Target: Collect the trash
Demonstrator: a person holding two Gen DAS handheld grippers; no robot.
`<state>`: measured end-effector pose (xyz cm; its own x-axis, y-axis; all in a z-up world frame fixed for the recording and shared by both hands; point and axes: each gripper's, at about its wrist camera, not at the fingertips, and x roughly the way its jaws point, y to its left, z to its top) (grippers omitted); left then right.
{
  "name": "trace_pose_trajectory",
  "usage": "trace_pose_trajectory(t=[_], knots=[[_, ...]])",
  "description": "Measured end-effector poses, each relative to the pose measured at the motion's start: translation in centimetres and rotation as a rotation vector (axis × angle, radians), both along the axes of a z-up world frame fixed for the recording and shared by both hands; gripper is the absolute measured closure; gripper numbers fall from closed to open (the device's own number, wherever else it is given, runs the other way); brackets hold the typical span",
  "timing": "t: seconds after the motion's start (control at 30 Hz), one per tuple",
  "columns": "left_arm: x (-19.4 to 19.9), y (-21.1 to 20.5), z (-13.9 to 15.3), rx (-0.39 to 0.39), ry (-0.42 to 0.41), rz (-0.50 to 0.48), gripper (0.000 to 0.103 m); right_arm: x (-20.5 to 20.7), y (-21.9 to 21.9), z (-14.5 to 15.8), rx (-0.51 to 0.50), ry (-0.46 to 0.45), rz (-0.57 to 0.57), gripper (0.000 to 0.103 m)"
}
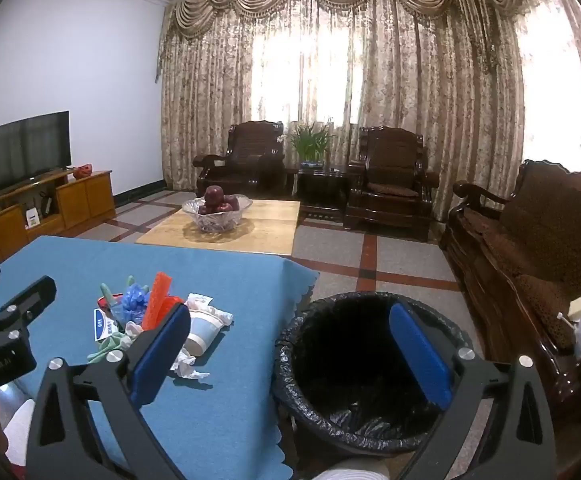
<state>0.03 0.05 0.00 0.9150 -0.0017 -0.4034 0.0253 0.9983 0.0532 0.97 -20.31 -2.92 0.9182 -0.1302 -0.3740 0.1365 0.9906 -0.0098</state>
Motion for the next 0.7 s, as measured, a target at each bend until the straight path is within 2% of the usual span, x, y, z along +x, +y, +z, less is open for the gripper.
trace_pose_trajectory(t=[0.53, 0.57, 0.7], knots=[[0.0, 0.5, 1.6, 0.002, -0.006, 0.004, 0.005, 0.0, 0.0, 0.0, -0.003, 0.001, 0.000, 0.006], [-0.1, 0.3, 0.7, 0.001, -0.010, 0.002, 0.005, 0.0, 0.0, 0.0, -0.003, 0.001, 0.000, 0.006], [-0.1, 0.3, 0.7, 0.003, -0.011, 0.003, 0.005, 0.0, 0.0, 0.0, -0.002, 0.001, 0.000, 0.006]])
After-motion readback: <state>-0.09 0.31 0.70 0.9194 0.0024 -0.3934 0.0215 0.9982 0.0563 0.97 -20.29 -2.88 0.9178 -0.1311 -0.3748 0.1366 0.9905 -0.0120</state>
